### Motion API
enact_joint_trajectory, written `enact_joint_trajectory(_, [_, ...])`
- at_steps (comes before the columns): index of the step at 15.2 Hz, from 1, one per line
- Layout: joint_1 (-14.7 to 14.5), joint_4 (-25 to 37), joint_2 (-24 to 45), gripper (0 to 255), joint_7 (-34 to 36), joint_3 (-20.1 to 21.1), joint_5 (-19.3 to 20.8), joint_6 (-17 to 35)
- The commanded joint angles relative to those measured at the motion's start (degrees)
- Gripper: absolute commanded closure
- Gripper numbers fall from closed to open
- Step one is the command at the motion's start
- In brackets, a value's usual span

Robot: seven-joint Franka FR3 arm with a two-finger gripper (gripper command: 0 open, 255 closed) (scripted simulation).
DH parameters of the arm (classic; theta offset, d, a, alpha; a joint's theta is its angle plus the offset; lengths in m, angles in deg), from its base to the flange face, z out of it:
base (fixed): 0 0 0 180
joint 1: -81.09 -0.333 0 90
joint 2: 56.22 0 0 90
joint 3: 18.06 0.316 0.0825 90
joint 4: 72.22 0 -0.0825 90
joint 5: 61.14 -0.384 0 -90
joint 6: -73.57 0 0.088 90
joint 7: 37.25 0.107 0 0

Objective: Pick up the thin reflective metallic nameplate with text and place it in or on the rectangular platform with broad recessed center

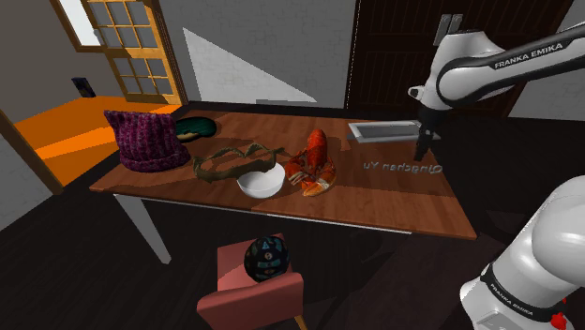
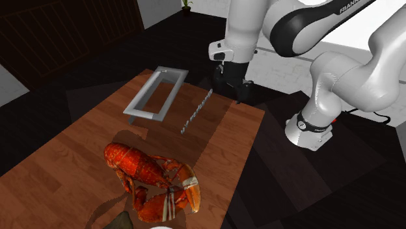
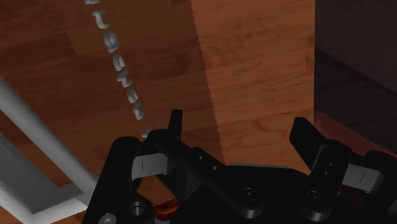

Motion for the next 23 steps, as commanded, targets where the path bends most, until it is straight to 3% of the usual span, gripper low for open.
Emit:
enact_joint_trajectory(1, [-0.3, 0.3, 4.1, 0, -3.8, -2.6, 0.9, 4.7])
enact_joint_trajectory(7, [-2.9, 3.3, 18.2, 0, -16.5, -10.2, -1.0, 17.6])
enact_joint_trajectory(10, [-5.0, 6.0, 26.4, 0, -25.3, -13.5, -6.3, 23.5])
enact_joint_trajectory(12, [-5.8, 8.4, 32.2, 0, -32.6, -14.7, -12.3, 26.8])
enact_joint_trajectory(14, [-5.2, 10.9, 37.5, 0, -39.8, -14.0, -18.6, 29.1])
enact_joint_trajectory(21, [-2.3, 11.6, 44.1, 0, -45.8, -10.1, -27.0, 33.7])
enact_joint_trajectory(23, [-2.0, 11.7, 44.7, 0, -46.3, -9.6, -27.7, 34.1])
